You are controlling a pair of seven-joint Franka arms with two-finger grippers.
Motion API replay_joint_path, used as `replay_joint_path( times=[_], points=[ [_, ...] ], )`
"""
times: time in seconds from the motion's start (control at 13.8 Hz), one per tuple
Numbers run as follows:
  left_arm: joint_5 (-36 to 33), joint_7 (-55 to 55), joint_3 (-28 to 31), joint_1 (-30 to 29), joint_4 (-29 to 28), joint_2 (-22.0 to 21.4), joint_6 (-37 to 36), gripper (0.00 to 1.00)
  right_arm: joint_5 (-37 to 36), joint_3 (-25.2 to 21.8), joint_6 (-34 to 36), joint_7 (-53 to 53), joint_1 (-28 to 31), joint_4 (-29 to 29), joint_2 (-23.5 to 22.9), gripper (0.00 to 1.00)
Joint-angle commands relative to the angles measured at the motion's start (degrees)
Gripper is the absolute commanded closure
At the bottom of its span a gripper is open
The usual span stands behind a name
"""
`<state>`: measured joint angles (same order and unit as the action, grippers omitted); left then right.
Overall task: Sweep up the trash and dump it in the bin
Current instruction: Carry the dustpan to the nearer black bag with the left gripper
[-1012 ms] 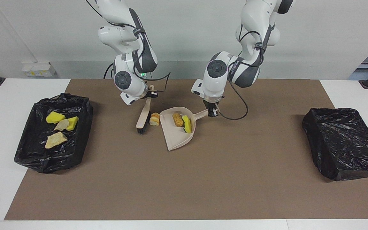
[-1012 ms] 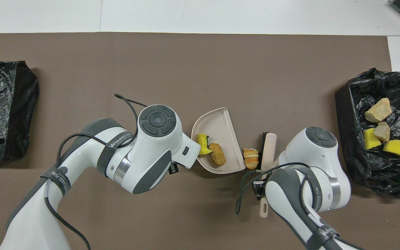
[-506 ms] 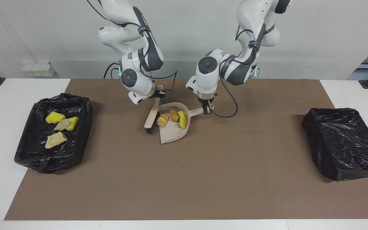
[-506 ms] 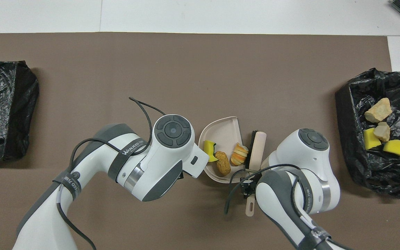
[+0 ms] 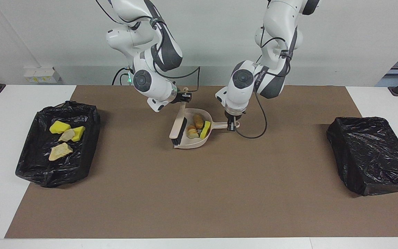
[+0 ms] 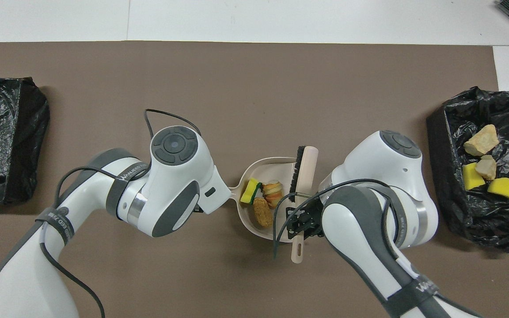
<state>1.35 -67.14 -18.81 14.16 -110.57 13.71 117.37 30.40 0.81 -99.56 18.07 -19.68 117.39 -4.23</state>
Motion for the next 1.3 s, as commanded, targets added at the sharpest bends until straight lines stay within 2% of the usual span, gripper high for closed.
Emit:
replay_joint_path(
  times=[0.0,0.22,0.51,0.65,0.79,1.01,1.23],
  points=[
    [3.83,-3.08,-0.17,-1.23,-1.41,-4.74,-0.46,1.00,-2.27,0.25,1.65,1.00,0.96,-2.25,-0.08,1.00],
    [5.42,-6.06,-0.17,-4.74,1.22,-5.71,-5.11,1.00,-5.16,-0.02,4.19,0.92,3.40,-4.00,-0.25,1.00],
    [5.51,-9.24,-0.08,-11.06,7.02,-5.45,-11.53,1.00,-15.17,0.33,15.16,-0.31,9.65,-11.64,-2.00,1.00],
    [5.42,-9.15,0.27,-13.97,11.84,-4.49,-15.92,1.00,-19.47,0.25,20.09,-3.11,12.46,-16.30,-4.20,1.00],
    [4.63,-8.98,0.36,-17.04,17.02,-3.09,-20.93,1.00,-21.61,0.33,22.21,-4.36,14.84,-18.77,-5.87,1.00],
    [0.60,-8.80,0.44,-20.13,28.79,2.61,-29.45,1.00,-19.51,0.77,21.34,-3.31,12.93,-17.29,-5.79,1.00],
    [-3.71,-8.97,3.15,-20.40,38.83,8.07,-35.00,1.00,-13.63,0.78,17.84,0.38,6.70,-13.26,-5.26,1.00]
  ],
)
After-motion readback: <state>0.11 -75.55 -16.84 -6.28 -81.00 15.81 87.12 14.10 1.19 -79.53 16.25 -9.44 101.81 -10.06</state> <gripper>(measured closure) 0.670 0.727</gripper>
